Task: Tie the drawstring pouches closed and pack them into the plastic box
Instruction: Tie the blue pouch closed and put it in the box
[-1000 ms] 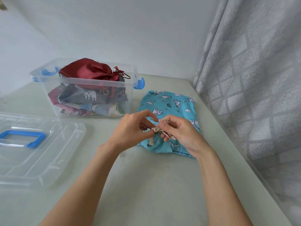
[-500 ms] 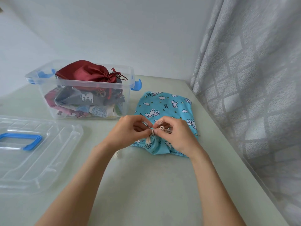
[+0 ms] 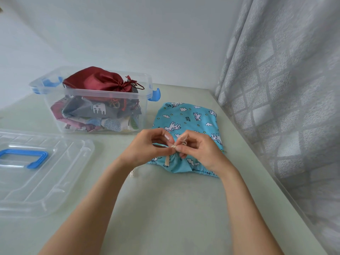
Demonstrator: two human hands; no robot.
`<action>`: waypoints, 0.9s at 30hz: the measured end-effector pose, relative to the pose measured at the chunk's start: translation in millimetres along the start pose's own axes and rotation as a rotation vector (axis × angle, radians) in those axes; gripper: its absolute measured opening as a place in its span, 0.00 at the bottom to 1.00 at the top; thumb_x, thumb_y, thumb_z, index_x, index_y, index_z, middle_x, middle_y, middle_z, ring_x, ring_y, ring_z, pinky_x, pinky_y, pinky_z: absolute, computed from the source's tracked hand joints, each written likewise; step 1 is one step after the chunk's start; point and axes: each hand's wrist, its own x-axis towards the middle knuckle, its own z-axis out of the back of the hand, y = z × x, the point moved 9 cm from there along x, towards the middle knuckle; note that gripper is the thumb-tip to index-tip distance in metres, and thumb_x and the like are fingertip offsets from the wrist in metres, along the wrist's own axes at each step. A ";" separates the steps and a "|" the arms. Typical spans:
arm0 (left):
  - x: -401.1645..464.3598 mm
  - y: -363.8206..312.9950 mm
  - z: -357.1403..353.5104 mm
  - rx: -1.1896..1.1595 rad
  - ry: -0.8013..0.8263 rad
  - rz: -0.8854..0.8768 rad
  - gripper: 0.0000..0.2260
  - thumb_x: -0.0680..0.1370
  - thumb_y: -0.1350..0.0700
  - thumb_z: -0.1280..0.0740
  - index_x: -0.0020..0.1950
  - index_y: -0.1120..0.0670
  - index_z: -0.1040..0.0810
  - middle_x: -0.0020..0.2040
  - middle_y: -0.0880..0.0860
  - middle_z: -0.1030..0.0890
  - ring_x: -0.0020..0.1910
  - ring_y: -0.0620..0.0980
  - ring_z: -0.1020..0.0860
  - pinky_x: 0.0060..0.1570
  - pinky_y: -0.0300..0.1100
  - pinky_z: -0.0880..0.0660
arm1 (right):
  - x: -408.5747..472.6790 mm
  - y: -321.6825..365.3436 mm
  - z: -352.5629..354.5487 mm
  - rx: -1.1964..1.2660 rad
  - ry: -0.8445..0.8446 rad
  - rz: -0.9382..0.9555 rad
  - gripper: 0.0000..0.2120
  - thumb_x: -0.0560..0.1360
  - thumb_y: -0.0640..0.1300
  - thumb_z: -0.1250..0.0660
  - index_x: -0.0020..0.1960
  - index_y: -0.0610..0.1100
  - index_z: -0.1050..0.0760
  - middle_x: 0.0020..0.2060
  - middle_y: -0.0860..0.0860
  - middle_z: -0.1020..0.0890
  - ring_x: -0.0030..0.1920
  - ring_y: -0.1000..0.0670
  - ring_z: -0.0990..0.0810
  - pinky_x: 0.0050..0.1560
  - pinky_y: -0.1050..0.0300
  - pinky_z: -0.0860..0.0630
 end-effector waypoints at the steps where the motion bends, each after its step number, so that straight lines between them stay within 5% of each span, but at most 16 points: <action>1: -0.4 0.0 -1.0 -0.027 0.017 0.003 0.07 0.70 0.66 0.27 0.43 0.60 0.23 0.40 0.55 0.19 0.40 0.48 0.20 0.47 0.38 0.24 | -0.5 -0.6 0.7 0.059 -0.004 -0.016 0.05 0.71 0.33 0.30 0.41 0.41 0.24 0.33 0.49 0.19 0.32 0.53 0.22 0.39 0.61 0.22; 4: -0.6 3.2 -0.2 -0.018 0.039 0.022 0.07 0.70 0.66 0.28 0.44 0.59 0.23 0.43 0.58 0.19 0.41 0.52 0.18 0.47 0.47 0.23 | -1.5 -3.4 0.2 0.145 -0.010 -0.049 0.03 0.70 0.33 0.30 0.40 0.39 0.22 0.30 0.50 0.20 0.31 0.53 0.22 0.38 0.62 0.22; 8: 0.0 -2.2 1.0 0.174 -0.054 -0.041 0.07 0.70 0.64 0.26 0.41 0.55 0.23 0.40 0.51 0.19 0.31 0.45 0.20 0.33 0.37 0.27 | -0.9 -6.7 -1.7 0.075 -0.028 -0.066 0.06 0.71 0.32 0.30 0.40 0.40 0.24 0.32 0.51 0.21 0.32 0.53 0.22 0.39 0.62 0.23; 14: 2.9 2.0 5.1 0.089 -0.093 -0.047 0.05 0.71 0.63 0.27 0.43 0.57 0.22 0.39 0.50 0.18 0.37 0.49 0.18 0.39 0.41 0.23 | 2.4 0.2 8.2 -0.249 -0.237 0.041 0.11 0.70 0.34 0.29 0.40 0.49 0.25 0.36 0.54 0.19 0.36 0.56 0.23 0.41 0.61 0.24; 19: 4.7 7.9 6.6 0.126 -0.153 -0.015 0.06 0.72 0.62 0.28 0.46 0.55 0.21 0.45 0.49 0.19 0.32 0.41 0.19 0.32 0.30 0.29 | 2.6 12.7 3.4 -0.515 -0.352 0.175 0.09 0.69 0.34 0.30 0.44 0.46 0.26 0.38 0.55 0.21 0.38 0.56 0.23 0.42 0.61 0.24; 24: 5.3 14.3 6.0 -0.098 -0.063 0.057 0.10 0.78 0.56 0.36 0.58 0.54 0.21 0.54 0.50 0.18 0.50 0.43 0.19 0.52 0.33 0.25 | -3.4 23.5 15.6 -0.307 -0.356 0.251 0.10 0.69 0.35 0.27 0.42 0.45 0.26 0.37 0.57 0.20 0.40 0.57 0.20 0.46 0.63 0.23; 27: 3.8 12.8 3.9 -0.119 -0.036 0.040 0.08 0.77 0.58 0.35 0.54 0.55 0.19 0.51 0.53 0.16 0.50 0.43 0.19 0.53 0.33 0.25 | -2.9 24.2 11.6 -0.279 -0.331 0.252 0.09 0.69 0.35 0.26 0.42 0.45 0.26 0.38 0.53 0.19 0.41 0.54 0.18 0.47 0.61 0.22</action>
